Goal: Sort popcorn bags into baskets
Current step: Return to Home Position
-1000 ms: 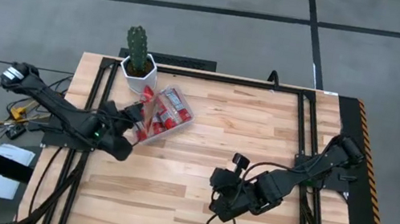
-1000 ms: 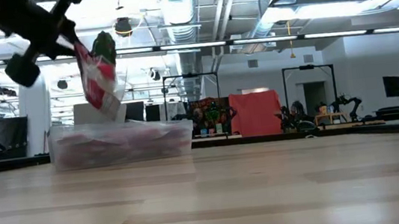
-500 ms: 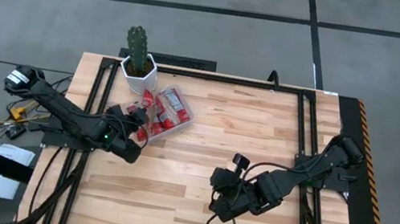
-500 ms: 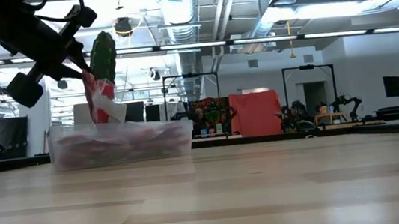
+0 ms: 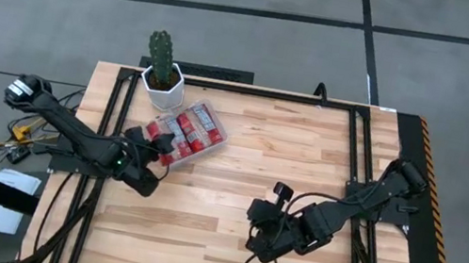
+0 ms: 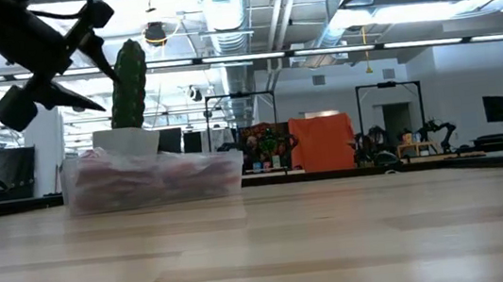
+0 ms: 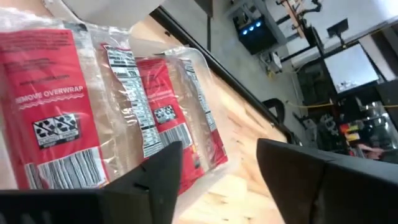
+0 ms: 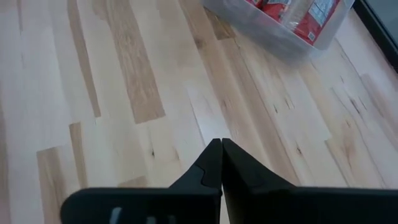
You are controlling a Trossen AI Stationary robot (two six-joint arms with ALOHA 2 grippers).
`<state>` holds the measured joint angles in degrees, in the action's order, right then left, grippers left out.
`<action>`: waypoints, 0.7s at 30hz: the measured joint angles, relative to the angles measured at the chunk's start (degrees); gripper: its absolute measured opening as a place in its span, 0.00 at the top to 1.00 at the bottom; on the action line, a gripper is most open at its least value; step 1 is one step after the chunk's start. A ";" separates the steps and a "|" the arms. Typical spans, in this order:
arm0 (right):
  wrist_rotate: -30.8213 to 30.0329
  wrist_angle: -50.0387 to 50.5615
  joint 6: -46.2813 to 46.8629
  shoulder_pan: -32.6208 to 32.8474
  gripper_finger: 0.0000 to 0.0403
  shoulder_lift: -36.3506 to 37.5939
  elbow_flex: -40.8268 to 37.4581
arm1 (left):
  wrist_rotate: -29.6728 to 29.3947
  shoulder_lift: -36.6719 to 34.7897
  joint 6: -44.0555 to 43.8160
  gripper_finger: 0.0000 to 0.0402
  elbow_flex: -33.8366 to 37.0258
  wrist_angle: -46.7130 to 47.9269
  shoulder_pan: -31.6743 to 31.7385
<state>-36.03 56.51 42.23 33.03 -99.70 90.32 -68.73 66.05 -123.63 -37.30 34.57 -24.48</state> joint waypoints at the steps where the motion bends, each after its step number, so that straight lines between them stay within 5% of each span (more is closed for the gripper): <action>1: 0.00 0.04 0.19 0.29 0.94 0.00 0.00 | 0.01 -0.68 0.13 0.50 0.00 0.44 -0.26; 6: -0.31 0.09 0.92 1.42 0.93 0.00 0.00 | 0.90 -4.54 3.12 0.44 0.00 0.99 -0.24; 13: -0.41 0.11 1.01 1.36 0.93 0.00 0.00 | 1.55 -9.65 21.16 0.51 0.00 0.91 2.76; 21: -0.83 -2.26 0.70 0.41 0.95 0.01 0.00 | 15.94 -14.11 33.09 0.62 0.02 -3.25 9.56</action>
<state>-36.86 54.24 42.94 33.44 -99.69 90.32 -52.80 51.94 -90.54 -37.28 31.32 -14.92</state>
